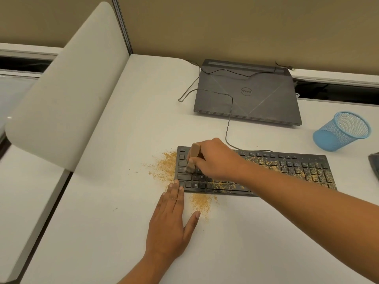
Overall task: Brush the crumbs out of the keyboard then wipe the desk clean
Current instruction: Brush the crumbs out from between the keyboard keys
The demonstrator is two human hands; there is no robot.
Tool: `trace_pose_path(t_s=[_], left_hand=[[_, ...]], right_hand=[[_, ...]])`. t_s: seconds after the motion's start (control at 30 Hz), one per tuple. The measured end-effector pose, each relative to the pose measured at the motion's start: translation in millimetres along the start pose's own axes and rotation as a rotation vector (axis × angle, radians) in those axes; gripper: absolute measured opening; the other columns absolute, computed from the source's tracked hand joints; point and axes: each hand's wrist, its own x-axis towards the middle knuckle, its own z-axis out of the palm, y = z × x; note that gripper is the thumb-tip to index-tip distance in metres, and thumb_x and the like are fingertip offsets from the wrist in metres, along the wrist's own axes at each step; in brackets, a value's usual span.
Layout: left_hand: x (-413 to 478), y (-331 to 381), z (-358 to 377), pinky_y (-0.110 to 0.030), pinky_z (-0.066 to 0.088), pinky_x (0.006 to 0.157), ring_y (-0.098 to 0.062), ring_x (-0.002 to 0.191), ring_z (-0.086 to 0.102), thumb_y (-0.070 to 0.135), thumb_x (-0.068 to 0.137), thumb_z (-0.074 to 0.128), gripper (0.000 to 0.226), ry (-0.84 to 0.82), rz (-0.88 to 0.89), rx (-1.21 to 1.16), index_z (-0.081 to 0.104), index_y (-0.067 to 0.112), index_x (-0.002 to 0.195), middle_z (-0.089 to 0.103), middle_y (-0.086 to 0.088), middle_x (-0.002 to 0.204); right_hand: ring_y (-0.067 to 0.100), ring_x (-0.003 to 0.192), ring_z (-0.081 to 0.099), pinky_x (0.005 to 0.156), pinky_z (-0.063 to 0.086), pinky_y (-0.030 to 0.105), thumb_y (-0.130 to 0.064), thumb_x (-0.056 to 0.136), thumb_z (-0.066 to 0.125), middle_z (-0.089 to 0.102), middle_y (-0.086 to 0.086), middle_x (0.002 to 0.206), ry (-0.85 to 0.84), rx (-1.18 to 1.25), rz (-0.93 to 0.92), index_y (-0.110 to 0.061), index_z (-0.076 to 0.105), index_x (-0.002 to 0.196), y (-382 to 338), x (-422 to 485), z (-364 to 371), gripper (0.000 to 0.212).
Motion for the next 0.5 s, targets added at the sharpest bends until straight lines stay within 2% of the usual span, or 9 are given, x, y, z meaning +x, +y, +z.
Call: trace_pose_path(t_s=[0.07, 0.13, 0.2, 0.27, 0.4, 0.5], left_hand=[[1, 0, 0, -0.03, 0.016, 0.119, -0.011, 0.15, 0.012, 0.062, 0.1, 0.024, 0.074, 0.004, -0.003, 0.002, 0.03, 0.011, 0.153, 0.02, -0.001, 0.162], [1, 1, 0, -0.03, 0.017, 0.119, -0.011, 0.15, 0.012, 0.062, 0.1, 0.024, 0.073, 0.006, 0.001, 0.002, 0.031, 0.01, 0.152, 0.02, -0.001, 0.162], [1, 0, 0, -0.03, 0.016, 0.119, -0.011, 0.15, 0.012, 0.062, 0.1, 0.024, 0.074, 0.004, 0.001, 0.001, 0.03, 0.011, 0.153, 0.02, -0.001, 0.162], [1, 0, -1, -0.029, 0.014, 0.12, -0.011, 0.15, 0.012, 0.062, 0.1, 0.024, 0.074, 0.0, -0.002, 0.001, 0.029, 0.011, 0.153, 0.019, -0.001, 0.162], [1, 1, 0, -0.03, 0.015, 0.119, -0.013, 0.15, 0.013, 0.063, 0.1, 0.023, 0.074, 0.009, 0.004, -0.007, 0.028, 0.011, 0.153, 0.018, -0.001, 0.163], [1, 0, 0, -0.03, 0.015, 0.119, -0.013, 0.15, 0.014, 0.063, 0.1, 0.023, 0.075, 0.012, 0.01, -0.02, 0.028, 0.011, 0.153, 0.018, -0.002, 0.163]], right_hand=[[0.006, 0.068, 0.056, 0.055, 0.041, 0.021, -0.027, 0.098, 0.057, 0.062, -0.007, 0.076, 0.028, -0.011, -0.006, -0.014, 0.065, 0.094, 0, -1, 0, 0.017], [0.009, 0.072, 0.059, 0.06, 0.047, 0.023, -0.028, 0.099, 0.055, 0.064, -0.006, 0.08, 0.066, -0.028, -0.011, -0.015, 0.065, 0.096, 2, -4, 0, 0.017], [0.015, 0.075, 0.06, 0.064, 0.052, 0.03, -0.031, 0.098, 0.056, 0.065, -0.002, 0.083, -0.024, -0.052, -0.009, -0.016, 0.065, 0.097, 2, -7, 0, 0.018], [0.013, 0.069, 0.057, 0.057, 0.046, 0.028, -0.031, 0.098, 0.057, 0.062, -0.002, 0.08, -0.079, -0.08, -0.007, -0.014, 0.065, 0.097, 2, -7, -4, 0.018], [0.004, 0.071, 0.059, 0.06, 0.045, 0.021, -0.027, 0.099, 0.056, 0.065, -0.005, 0.083, 0.108, -0.023, 0.041, -0.016, 0.067, 0.097, 10, -5, -19, 0.015], [0.005, 0.07, 0.058, 0.059, 0.046, 0.021, -0.027, 0.099, 0.056, 0.065, -0.005, 0.082, 0.03, -0.039, 0.073, -0.016, 0.068, 0.101, 21, -17, -11, 0.017]])
